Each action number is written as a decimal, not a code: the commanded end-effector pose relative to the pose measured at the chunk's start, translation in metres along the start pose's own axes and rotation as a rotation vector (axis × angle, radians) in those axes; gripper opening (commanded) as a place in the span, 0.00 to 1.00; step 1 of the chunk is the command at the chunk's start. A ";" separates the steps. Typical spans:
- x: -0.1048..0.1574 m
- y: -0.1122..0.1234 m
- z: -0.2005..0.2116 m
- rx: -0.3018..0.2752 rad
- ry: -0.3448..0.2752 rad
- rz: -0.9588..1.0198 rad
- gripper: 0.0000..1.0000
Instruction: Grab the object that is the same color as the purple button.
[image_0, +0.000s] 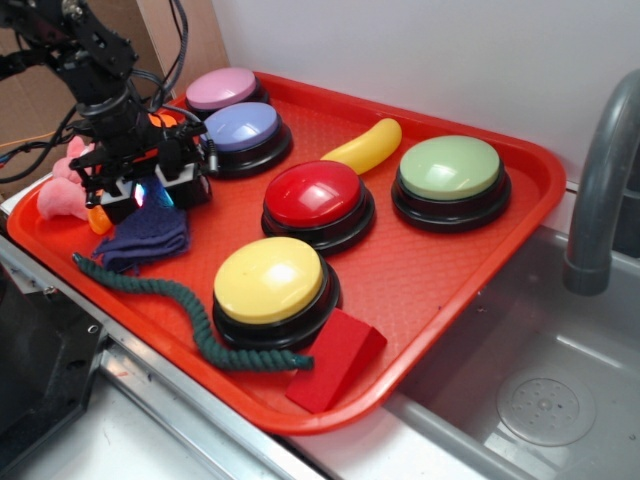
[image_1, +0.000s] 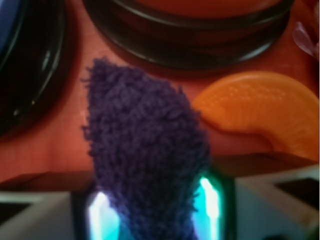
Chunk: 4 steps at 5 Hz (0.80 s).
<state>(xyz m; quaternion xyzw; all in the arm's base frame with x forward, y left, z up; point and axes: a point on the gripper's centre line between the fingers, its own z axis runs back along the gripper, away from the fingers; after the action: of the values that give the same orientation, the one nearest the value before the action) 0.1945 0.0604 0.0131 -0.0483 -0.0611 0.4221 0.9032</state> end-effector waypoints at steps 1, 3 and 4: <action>0.011 -0.011 0.048 0.040 0.004 -0.271 0.00; -0.019 -0.044 0.121 -0.034 0.044 -0.685 0.00; -0.028 -0.046 0.148 -0.088 0.022 -0.779 0.00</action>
<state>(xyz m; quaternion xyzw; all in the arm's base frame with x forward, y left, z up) 0.1859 0.0066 0.1493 -0.0682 -0.0534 0.0519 0.9949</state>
